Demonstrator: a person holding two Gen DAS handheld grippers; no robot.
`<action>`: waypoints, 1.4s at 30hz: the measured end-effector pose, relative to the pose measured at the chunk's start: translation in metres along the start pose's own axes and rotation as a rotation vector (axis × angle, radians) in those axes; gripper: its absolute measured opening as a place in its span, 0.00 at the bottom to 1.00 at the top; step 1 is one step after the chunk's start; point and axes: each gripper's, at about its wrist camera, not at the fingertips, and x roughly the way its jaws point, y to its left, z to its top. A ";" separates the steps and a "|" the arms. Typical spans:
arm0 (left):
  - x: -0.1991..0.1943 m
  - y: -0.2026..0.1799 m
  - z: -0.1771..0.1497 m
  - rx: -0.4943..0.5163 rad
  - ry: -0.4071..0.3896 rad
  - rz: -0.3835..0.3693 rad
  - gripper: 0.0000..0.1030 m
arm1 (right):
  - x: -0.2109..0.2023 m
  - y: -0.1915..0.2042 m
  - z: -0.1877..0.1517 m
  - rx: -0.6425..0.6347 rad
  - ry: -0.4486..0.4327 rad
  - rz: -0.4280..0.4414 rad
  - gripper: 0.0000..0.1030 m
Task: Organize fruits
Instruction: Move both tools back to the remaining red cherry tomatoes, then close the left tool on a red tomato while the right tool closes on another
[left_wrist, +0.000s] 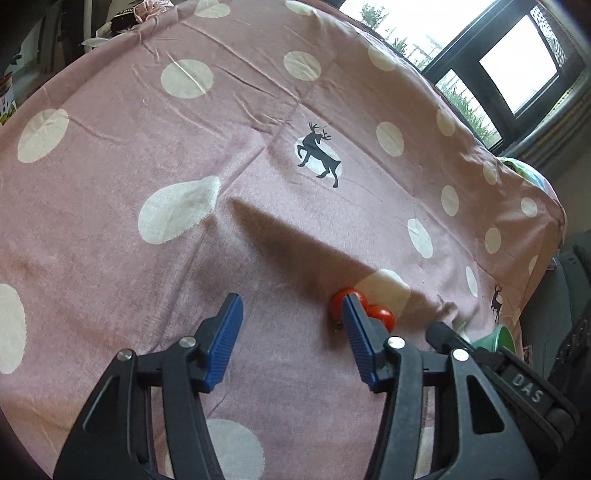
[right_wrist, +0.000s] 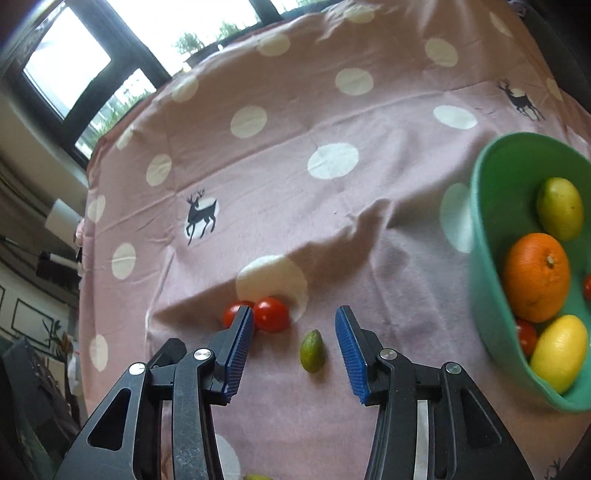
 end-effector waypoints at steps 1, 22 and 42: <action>0.001 0.001 0.001 -0.010 0.008 -0.015 0.53 | 0.008 0.002 0.002 0.004 0.023 0.006 0.41; 0.018 -0.011 -0.001 -0.029 0.060 -0.103 0.53 | 0.046 -0.013 0.003 0.107 0.053 0.122 0.30; 0.051 -0.037 -0.014 0.068 0.105 -0.073 0.32 | 0.028 -0.035 0.006 0.145 0.017 0.046 0.30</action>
